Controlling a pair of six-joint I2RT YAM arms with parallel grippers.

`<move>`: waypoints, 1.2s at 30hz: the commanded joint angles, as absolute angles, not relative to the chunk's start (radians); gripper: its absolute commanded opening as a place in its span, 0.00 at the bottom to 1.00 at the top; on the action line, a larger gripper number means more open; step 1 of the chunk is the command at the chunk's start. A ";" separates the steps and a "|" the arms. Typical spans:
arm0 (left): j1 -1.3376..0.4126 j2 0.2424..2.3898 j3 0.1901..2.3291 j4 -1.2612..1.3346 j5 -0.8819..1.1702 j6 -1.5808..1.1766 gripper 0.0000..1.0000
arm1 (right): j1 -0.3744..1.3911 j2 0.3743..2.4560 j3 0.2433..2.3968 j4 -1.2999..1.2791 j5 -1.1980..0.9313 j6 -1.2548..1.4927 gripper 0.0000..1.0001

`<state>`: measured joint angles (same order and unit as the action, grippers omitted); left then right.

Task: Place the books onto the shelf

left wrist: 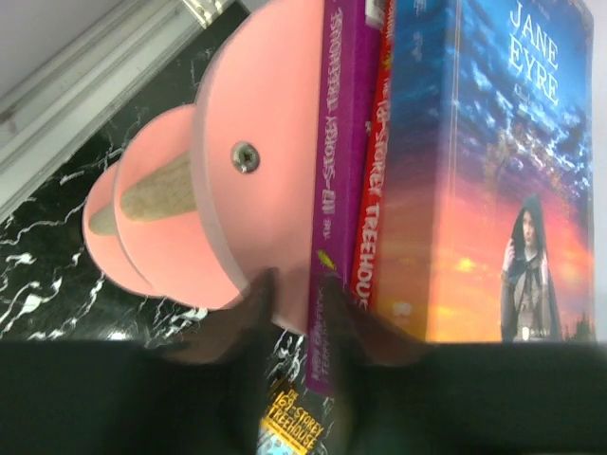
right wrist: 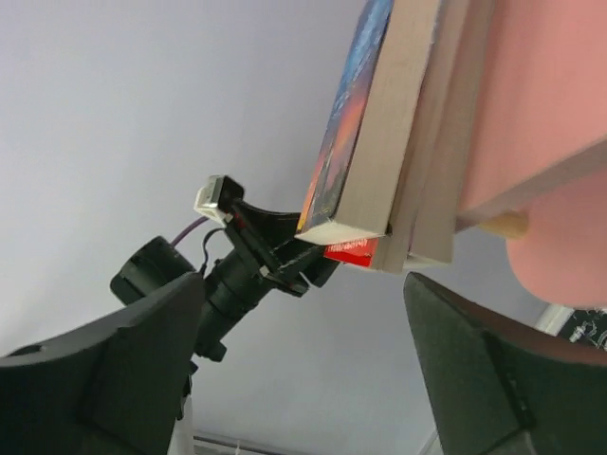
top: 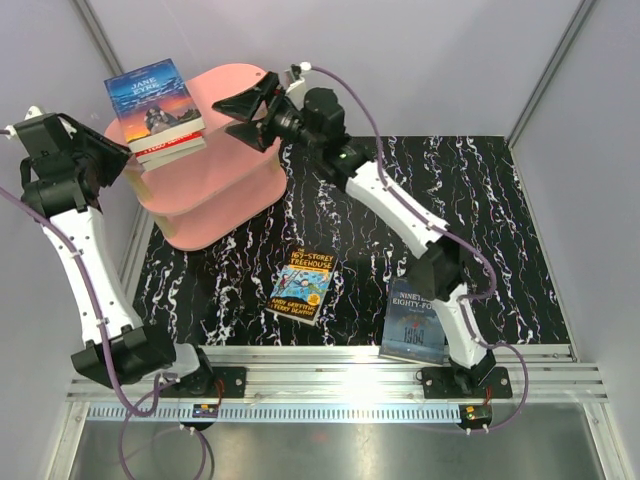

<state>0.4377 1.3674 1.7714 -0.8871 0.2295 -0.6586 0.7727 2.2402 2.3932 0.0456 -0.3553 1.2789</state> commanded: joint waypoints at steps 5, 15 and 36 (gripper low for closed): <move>0.430 1.247 1.772 -1.032 0.022 -0.661 0.70 | 0.637 1.952 2.238 -0.199 -0.419 1.062 1.00; 0.430 1.028 1.651 -1.201 -0.175 -0.696 0.99 | 0.626 1.517 1.606 -0.265 -0.371 0.969 1.00; -0.180 0.799 0.741 -0.634 0.103 -0.792 0.99 | 0.627 1.325 0.894 -0.489 -0.339 0.983 1.00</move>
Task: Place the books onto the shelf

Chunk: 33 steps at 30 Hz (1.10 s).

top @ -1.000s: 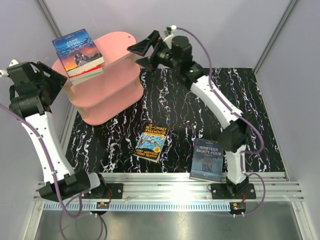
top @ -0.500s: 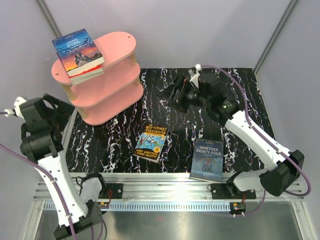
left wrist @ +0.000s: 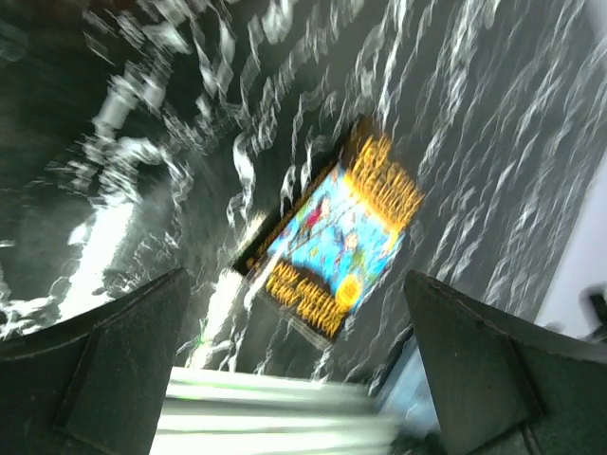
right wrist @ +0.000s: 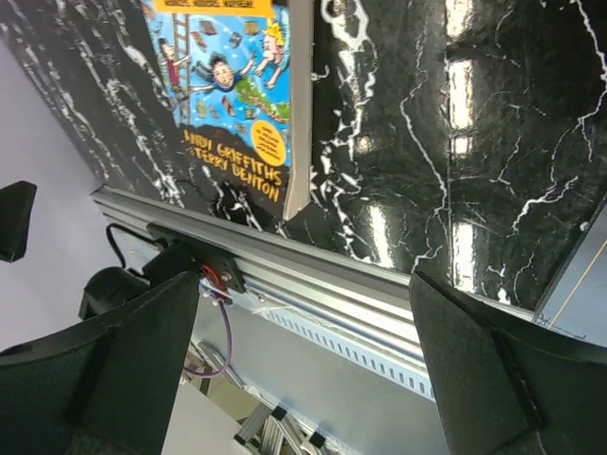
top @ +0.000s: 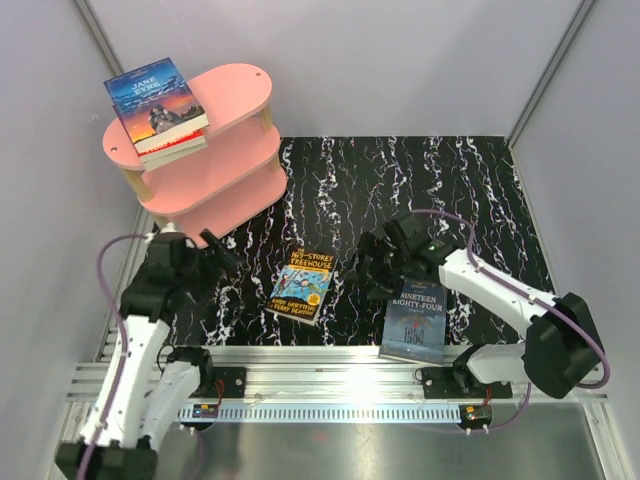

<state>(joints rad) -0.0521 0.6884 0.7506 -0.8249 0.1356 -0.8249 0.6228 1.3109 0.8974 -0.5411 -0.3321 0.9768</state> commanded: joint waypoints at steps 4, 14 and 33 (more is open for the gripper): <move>-0.377 1.040 0.821 -0.614 0.008 -0.691 0.99 | 0.632 1.475 0.920 -0.430 -0.373 0.957 1.00; -0.387 1.403 0.822 -0.431 0.083 -0.549 0.99 | 0.632 1.732 0.965 -0.186 -0.446 1.022 1.00; -0.394 1.557 0.598 0.130 0.824 -0.681 0.86 | 0.632 1.956 0.971 0.074 -0.488 1.132 0.93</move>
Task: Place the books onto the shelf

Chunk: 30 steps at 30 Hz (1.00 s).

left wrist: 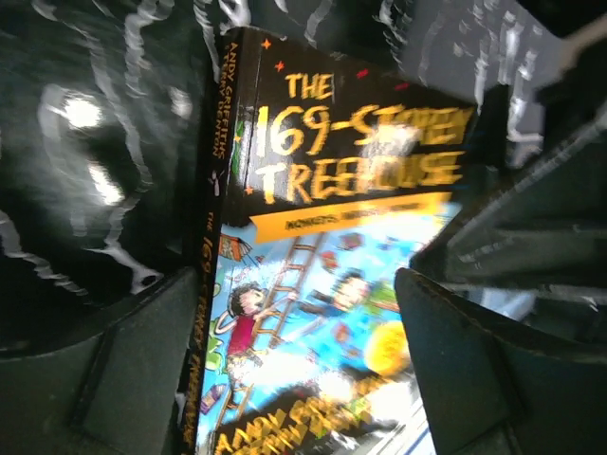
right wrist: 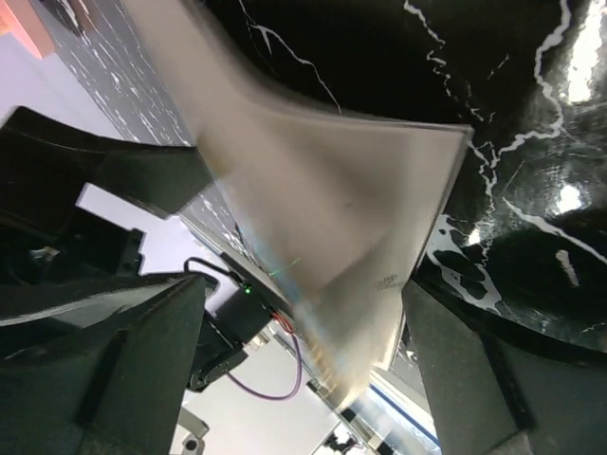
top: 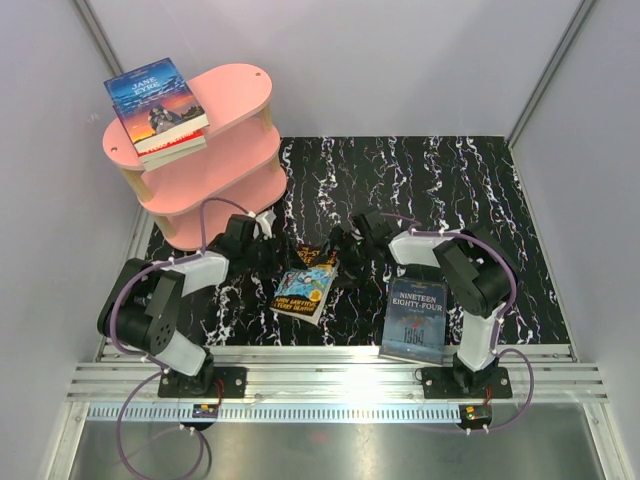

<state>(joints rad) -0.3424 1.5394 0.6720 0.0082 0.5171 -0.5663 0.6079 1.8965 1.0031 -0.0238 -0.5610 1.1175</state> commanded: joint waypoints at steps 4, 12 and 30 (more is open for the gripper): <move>-0.394 1.448 0.580 0.199 0.868 -0.771 0.75 | 0.630 1.936 0.937 0.075 -0.477 1.117 0.68; -0.396 1.316 0.627 0.075 0.830 -0.775 0.76 | 0.630 1.856 0.827 0.123 -0.469 1.131 0.25; -0.394 0.913 0.433 -0.141 0.603 -0.865 0.89 | 0.589 1.292 0.761 0.054 -0.462 1.212 0.00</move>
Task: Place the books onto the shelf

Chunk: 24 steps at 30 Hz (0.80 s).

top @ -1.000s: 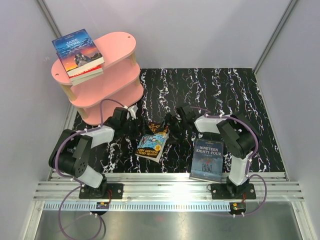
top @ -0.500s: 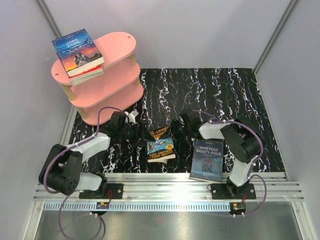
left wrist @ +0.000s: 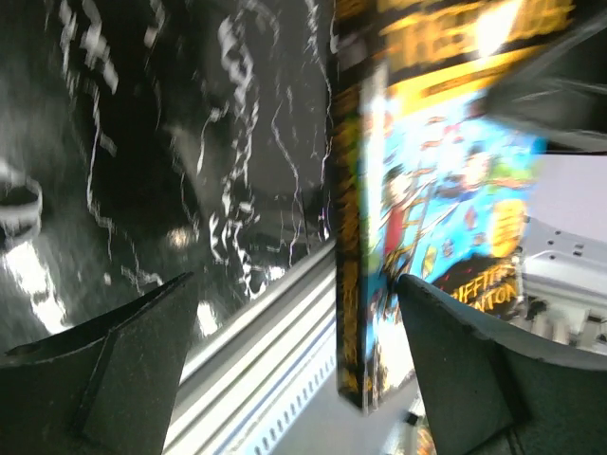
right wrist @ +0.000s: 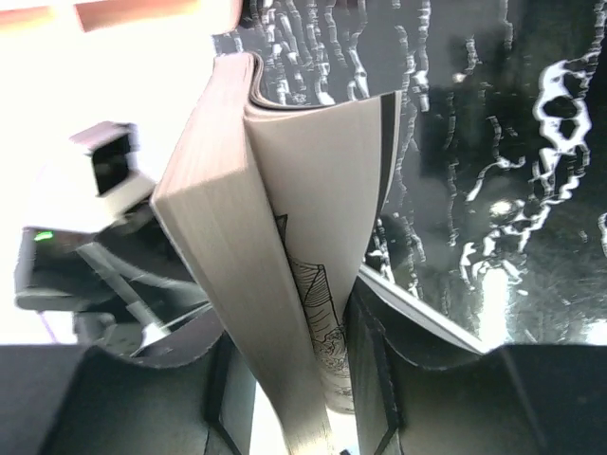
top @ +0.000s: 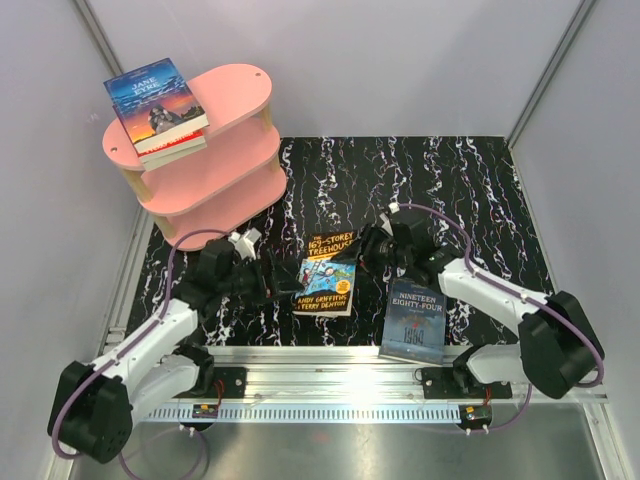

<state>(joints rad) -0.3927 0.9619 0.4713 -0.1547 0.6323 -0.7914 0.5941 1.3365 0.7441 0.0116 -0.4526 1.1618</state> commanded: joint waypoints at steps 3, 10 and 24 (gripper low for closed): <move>-0.396 0.861 0.411 -0.098 0.604 -0.915 0.88 | 0.588 1.264 0.758 0.064 -0.469 1.235 0.00; -0.414 0.815 0.377 0.063 0.650 -1.034 0.81 | 0.589 1.224 0.697 0.147 -0.469 1.299 0.00; -0.561 0.887 0.434 0.098 0.600 -1.055 0.06 | 0.588 1.302 0.765 0.201 -0.482 1.315 0.00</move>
<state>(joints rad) -0.5362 0.8803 0.3866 0.0765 0.6064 -1.0832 0.5850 1.2934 0.6807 0.1070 -0.4549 1.2812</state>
